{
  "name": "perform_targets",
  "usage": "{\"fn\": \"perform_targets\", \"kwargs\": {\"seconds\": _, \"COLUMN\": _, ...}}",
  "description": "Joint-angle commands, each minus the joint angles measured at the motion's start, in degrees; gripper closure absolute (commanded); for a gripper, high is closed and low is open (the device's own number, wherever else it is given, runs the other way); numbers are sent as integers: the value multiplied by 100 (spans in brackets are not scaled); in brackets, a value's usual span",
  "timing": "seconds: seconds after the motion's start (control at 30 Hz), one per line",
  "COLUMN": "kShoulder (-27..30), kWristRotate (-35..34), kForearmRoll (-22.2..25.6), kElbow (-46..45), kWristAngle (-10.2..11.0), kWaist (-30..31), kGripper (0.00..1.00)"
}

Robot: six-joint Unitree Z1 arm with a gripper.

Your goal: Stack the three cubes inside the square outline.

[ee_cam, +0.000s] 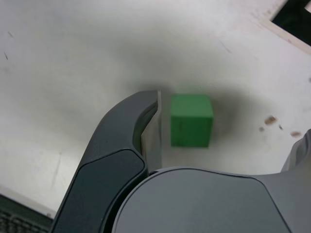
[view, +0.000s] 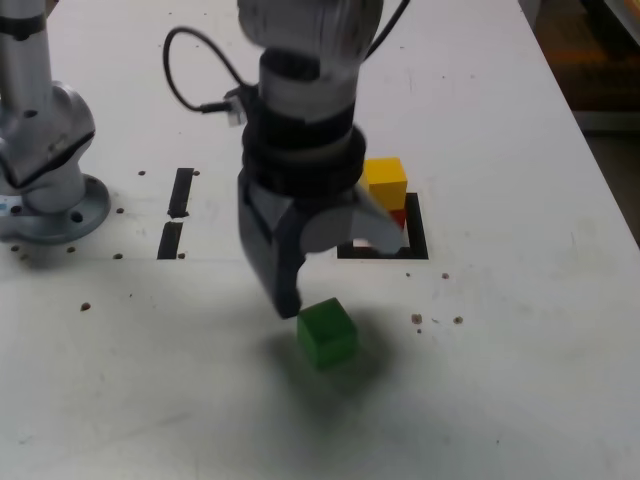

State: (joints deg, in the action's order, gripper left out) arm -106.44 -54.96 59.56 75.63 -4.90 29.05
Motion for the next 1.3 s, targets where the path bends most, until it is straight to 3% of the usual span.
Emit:
{"fn": "perform_targets", "kwargs": {"seconds": 0.0, "kShoulder": -106, "kWristRotate": -20, "kForearmRoll": -143, "kElbow": -91, "kWristAngle": 9, "kWaist": 16, "kGripper": 4}}
{"fn": "perform_targets", "kwargs": {"seconds": 0.33, "kShoulder": -482, "kWristRotate": 3, "kForearmRoll": -233, "kElbow": -38, "kWristAngle": 40, "kWaist": 155, "kGripper": 7}}
{"fn": "perform_targets", "kwargs": {"seconds": 0.83, "kShoulder": -741, "kWristRotate": -2, "kForearmRoll": -79, "kElbow": 147, "kWristAngle": 50, "kWaist": 162, "kGripper": 26}}
{"fn": "perform_targets", "kwargs": {"seconds": 1.27, "kShoulder": -889, "kWristRotate": -30, "kForearmRoll": -195, "kElbow": 283, "kWristAngle": -96, "kWaist": 162, "kGripper": 33}}
